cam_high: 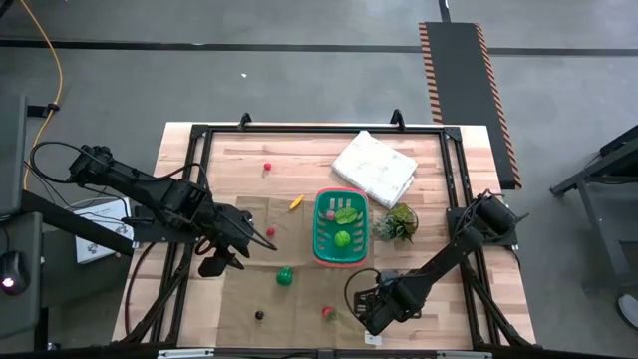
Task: Pick and placing Produce into tupperware
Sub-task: Put the bottom red cherry into the blue basket
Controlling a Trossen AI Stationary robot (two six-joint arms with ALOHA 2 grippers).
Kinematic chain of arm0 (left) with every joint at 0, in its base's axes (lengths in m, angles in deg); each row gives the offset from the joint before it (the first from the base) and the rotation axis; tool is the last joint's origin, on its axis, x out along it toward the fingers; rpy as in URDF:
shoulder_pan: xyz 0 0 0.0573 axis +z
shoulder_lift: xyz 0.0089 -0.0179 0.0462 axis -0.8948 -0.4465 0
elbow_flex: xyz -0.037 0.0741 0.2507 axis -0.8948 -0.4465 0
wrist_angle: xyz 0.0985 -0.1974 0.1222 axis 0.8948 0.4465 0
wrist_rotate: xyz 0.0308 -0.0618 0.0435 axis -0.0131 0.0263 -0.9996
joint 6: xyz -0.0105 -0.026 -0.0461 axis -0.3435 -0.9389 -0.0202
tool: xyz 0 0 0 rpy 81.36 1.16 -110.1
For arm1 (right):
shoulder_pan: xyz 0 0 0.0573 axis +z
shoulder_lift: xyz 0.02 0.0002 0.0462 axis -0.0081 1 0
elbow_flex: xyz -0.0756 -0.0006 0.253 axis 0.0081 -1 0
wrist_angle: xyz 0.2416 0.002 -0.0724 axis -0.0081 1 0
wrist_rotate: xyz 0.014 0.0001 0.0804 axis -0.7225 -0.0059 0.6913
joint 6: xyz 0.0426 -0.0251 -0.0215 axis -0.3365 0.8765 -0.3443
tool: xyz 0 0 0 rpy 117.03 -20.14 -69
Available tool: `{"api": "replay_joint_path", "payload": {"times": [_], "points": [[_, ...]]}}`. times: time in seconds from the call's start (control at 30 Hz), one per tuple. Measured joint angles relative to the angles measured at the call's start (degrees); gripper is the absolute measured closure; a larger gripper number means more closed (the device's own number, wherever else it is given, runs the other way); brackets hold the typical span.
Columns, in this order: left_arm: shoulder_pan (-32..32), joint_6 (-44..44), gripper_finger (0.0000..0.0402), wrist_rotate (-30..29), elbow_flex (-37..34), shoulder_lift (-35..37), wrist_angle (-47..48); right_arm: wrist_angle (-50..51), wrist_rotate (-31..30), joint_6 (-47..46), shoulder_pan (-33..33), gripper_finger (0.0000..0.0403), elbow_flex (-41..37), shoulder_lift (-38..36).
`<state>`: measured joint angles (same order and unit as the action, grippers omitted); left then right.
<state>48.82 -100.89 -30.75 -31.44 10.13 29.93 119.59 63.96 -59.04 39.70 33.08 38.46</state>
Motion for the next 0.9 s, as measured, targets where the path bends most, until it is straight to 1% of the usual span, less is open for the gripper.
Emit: {"api": "replay_joint_path", "payload": {"times": [0.2, 0.3, 0.53, 0.63, 0.9], "points": [[0.02, -0.15, 0.0247, 0.0, 0.01, 0.0, 0.02, -0.46, -0.02, 0.02, -0.04, 0.0261, 0.0, 0.52], [0.0, -0.17, 0.0247, 0.0, 0.0, 0.0, 0.05, -2.54, -0.02, 0.09, -0.06, 0.0261, 0.0, 1.58], [0.0, -0.2, 0.0247, 0.0, 0.01, 0.0, 0.17, -1.97, -0.02, 0.26, -0.39, 0.0263, -0.02, 1.99], [0.0, -0.2, 0.0247, 0.0, 0.0, 0.0, 0.17, -2.0, -0.02, 0.26, -0.39, 0.0271, -0.02, 1.99], [0.0, -0.2, 0.0247, 0.0, 0.01, 0.0, 0.17, -2.14, -0.02, 0.44, -0.39, 0.0311, -0.02, 1.97]]}}
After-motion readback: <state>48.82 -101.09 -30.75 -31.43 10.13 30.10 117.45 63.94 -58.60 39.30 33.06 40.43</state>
